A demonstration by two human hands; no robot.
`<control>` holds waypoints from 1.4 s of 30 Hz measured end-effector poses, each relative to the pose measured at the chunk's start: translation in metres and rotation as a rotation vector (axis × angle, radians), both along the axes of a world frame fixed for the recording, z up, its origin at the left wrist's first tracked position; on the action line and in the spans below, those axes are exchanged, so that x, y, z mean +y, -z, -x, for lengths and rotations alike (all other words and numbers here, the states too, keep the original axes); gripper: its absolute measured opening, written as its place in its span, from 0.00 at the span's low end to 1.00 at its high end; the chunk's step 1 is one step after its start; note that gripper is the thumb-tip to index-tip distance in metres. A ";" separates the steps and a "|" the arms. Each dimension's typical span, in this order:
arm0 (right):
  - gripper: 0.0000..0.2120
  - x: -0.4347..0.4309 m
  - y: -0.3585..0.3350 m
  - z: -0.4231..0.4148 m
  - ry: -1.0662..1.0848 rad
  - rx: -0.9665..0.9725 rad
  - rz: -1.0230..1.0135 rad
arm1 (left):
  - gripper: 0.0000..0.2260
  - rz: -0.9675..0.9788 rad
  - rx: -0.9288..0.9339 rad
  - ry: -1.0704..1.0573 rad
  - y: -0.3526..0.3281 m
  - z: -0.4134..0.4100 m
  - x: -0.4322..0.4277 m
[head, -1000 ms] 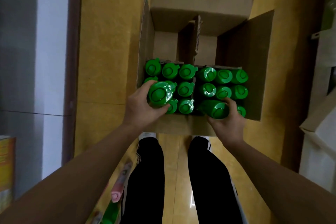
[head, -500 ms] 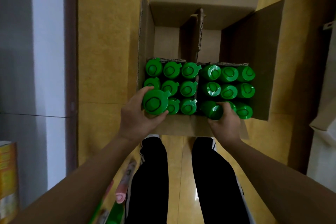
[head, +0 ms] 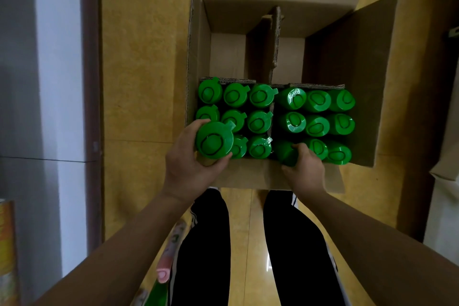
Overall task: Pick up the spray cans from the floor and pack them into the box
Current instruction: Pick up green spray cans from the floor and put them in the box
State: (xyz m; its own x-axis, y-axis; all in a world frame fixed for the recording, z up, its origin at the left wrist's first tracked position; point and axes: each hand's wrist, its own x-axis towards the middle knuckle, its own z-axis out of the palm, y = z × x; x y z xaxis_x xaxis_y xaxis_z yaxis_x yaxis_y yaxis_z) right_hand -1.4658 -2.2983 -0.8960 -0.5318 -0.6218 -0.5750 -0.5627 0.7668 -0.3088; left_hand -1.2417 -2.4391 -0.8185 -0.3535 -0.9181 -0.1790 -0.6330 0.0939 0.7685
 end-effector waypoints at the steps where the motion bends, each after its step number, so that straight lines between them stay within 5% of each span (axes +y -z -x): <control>1: 0.21 0.000 0.002 0.000 -0.005 0.004 -0.009 | 0.32 0.016 0.001 -0.002 -0.001 -0.002 0.002; 8: 0.16 -0.004 0.012 -0.004 0.031 0.027 -0.070 | 0.33 0.032 0.007 0.029 0.004 -0.019 0.014; 18: 0.33 -0.004 0.008 -0.015 0.102 0.081 0.002 | 0.33 -0.253 -0.094 0.057 0.049 -0.009 0.009; 32: 0.29 -0.002 0.008 -0.014 0.092 0.087 0.000 | 0.40 -0.139 -0.217 0.028 0.050 0.006 0.016; 36: 0.29 0.000 0.010 -0.016 0.101 0.084 -0.005 | 0.32 -0.025 -0.190 0.037 0.044 0.012 0.029; 42: 0.28 0.003 0.009 -0.014 0.063 0.087 -0.004 | 0.29 -0.173 -0.221 0.072 0.055 -0.004 0.022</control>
State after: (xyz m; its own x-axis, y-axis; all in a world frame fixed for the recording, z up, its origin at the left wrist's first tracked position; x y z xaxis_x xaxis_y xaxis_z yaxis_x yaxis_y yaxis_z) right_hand -1.4517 -2.2948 -0.9047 -0.6177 -0.5834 -0.5273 -0.5379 0.8026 -0.2578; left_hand -1.2376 -2.4174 -0.8731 -0.3516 -0.8411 -0.4110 -0.7836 0.0242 0.6208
